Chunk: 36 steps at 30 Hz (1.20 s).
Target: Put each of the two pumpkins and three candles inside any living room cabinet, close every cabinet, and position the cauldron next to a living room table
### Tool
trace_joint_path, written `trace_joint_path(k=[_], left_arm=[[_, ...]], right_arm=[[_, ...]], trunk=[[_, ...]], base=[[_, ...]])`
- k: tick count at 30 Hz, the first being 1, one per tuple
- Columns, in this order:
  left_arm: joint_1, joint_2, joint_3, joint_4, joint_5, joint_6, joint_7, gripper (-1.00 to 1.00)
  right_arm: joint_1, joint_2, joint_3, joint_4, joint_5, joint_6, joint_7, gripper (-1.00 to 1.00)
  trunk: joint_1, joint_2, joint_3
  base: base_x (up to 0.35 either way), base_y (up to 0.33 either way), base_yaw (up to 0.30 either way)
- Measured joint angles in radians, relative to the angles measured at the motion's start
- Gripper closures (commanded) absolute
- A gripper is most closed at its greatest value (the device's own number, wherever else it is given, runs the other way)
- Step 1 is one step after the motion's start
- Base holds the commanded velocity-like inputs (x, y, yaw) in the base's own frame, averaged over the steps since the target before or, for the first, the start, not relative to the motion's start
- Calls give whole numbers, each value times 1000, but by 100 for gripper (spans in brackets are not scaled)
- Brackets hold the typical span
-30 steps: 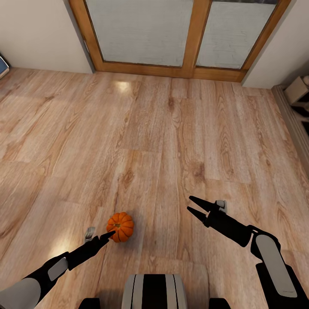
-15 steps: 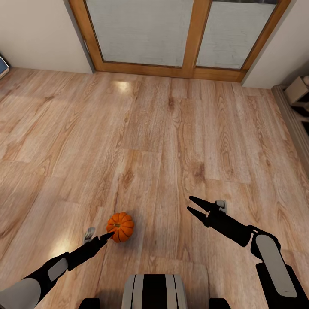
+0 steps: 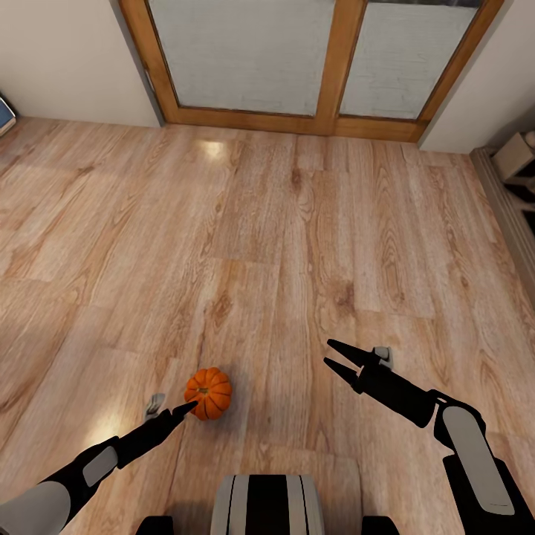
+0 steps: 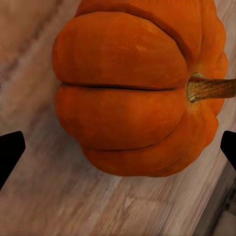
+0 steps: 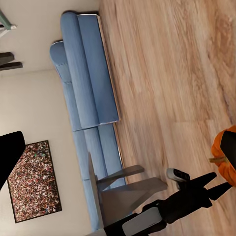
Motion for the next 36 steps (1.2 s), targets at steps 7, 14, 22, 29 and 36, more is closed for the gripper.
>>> trace_joint_path(k=[7,14,22,29,36], left_arm=[[0,0,0,1,0,0,1,-100],[0,0,0,3,0,0,1,-100],[0,0,0,4,1,3,0,-100],[0,0,0,4,2,2,0,-100],[0,0,0,4,4,1,1,-100]], right_arm=[[0,0,0,0,0,0,0,-100],[0,0,0,0,0,0,0,-100],[0,0,0,0,0,0,0,-100],[0,0,0,0,0,0,0,-100],[0,0,-1,-1,0,0,0,-100]], trunk=[[0,0,0],[0,0,0],[0,0,0],[0,0,0],[0,0,0]], base=[[35,9,0],[67,17,0],[57,-34,0],[5,-3,0],[0,-72,0]])
